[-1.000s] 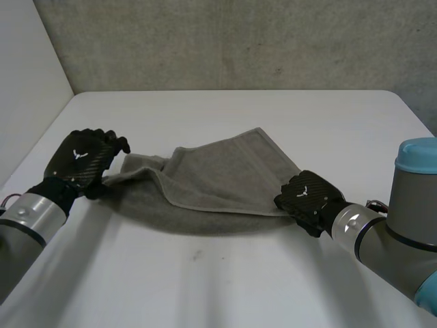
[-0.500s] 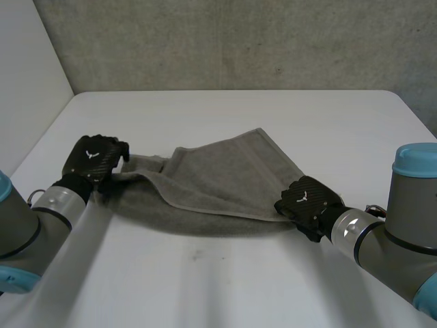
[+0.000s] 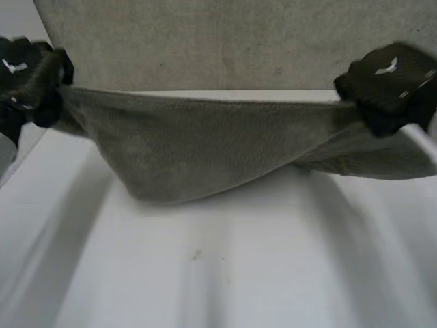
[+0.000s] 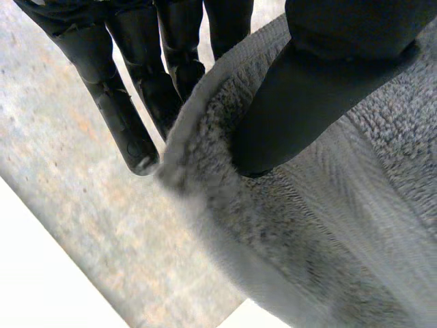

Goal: Fold the towel.

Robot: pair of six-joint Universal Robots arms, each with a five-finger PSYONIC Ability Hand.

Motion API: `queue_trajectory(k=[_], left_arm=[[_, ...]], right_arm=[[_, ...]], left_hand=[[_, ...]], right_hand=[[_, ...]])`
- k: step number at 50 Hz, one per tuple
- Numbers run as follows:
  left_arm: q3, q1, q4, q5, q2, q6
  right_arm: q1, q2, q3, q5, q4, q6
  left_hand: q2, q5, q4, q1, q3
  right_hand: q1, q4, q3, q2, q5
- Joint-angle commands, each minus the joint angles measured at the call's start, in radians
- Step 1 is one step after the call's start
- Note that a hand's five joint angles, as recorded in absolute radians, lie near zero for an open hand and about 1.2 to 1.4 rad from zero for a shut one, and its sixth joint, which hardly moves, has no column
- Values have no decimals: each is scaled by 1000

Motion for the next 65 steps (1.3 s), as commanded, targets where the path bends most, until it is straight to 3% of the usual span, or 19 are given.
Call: queue_trajectory(k=[1, 7, 9, 12, 14, 18, 20, 22, 23, 25, 29, 33, 36, 42, 44, 49, 53, 58, 65], left_arm=[[30, 15, -184, 75, 13, -49], [26, 27, -195, 78, -159, -46], [56, 21, -198, 71, -296, -40], [93, 15, -195, 69, -367, -40], [212, 13, -198, 66, -511, -40], [371, 7, -194, 68, -608, -40], [467, 0, -191, 69, -640, -46], [684, -20, -151, 63, -676, -64], [685, -20, -151, 63, -676, -65], [873, -37, -59, 49, -696, -106], [980, -40, 52, 28, -696, -203], [984, -36, 180, -26, -661, -359], [943, -27, 205, -41, -642, -403], [791, 7, 173, -38, -617, -404], [623, 48, 165, -24, -592, -402], [388, 72, 180, 5, -576, -397], [263, 92, 197, 17, -581, -374], [112, 116, 225, 20, -591, -290], [-26, 121, 260, 22, -582, -174]], right_arm=[[-10, 18, -167, -50, 229, -76], [-8, 160, -172, -50, 272, -162], [-5, 273, -187, -39, 279, -209], [1, 392, -239, -30, 272, -228], [3, 458, -291, -23, 268, -228], [7, 580, -456, 11, 240, -217], [27, 681, -689, 52, 152, -197], [44, 728, -818, 63, 83, -185], [44, 729, -819, 63, 82, -185], [99, 798, -1042, 76, -116, -174], [151, 802, -1137, 88, -295, -163], [159, 724, -1063, 102, -335, -102], [158, 675, -941, 100, -318, -74], [158, 621, -733, 82, -186, -97], [159, 609, -613, 74, -91, -135], [167, 603, -403, 74, -48, -156], [170, 603, -250, 54, -99, -157], [170, 623, -8, 19, -327, -143], [168, 622, 90, 48, -421, -104]], left_hand=[[180, 198, 179, 211, 180], [180, 198, 179, 211, 180], [180, 198, 179, 211, 180], [180, 198, 179, 211, 180], [180, 198, 179, 211, 180], [180, 198, 179, 211, 180], [180, 198, 179, 211, 180], [180, 198, 179, 211, 180], [180, 198, 179, 211, 180], [180, 198, 179, 211, 180], [180, 198, 179, 211, 180], [180, 198, 179, 211, 180], [180, 198, 179, 211, 180], [180, 198, 179, 211, 180], [180, 198, 179, 211, 180], [180, 198, 179, 211, 180], [180, 198, 179, 211, 180], [180, 198, 179, 211, 180], [180, 198, 179, 211, 180]], right_hand=[[63, 56, 61, 58, 30], [63, 56, 61, 58, 30], [63, 56, 61, 58, 30], [63, 56, 61, 58, 30], [63, 56, 61, 58, 30], [63, 56, 61, 58, 30], [63, 56, 61, 58, 30], [63, 56, 61, 58, 30], [63, 56, 61, 58, 30], [63, 56, 61, 58, 30], [63, 56, 61, 58, 30], [63, 56, 61, 58, 30], [63, 56, 61, 58, 30], [63, 56, 61, 58, 30], [63, 56, 61, 58, 30], [63, 56, 61, 58, 30], [63, 56, 61, 58, 30], [63, 56, 61, 58, 30], [63, 56, 61, 58, 30]])
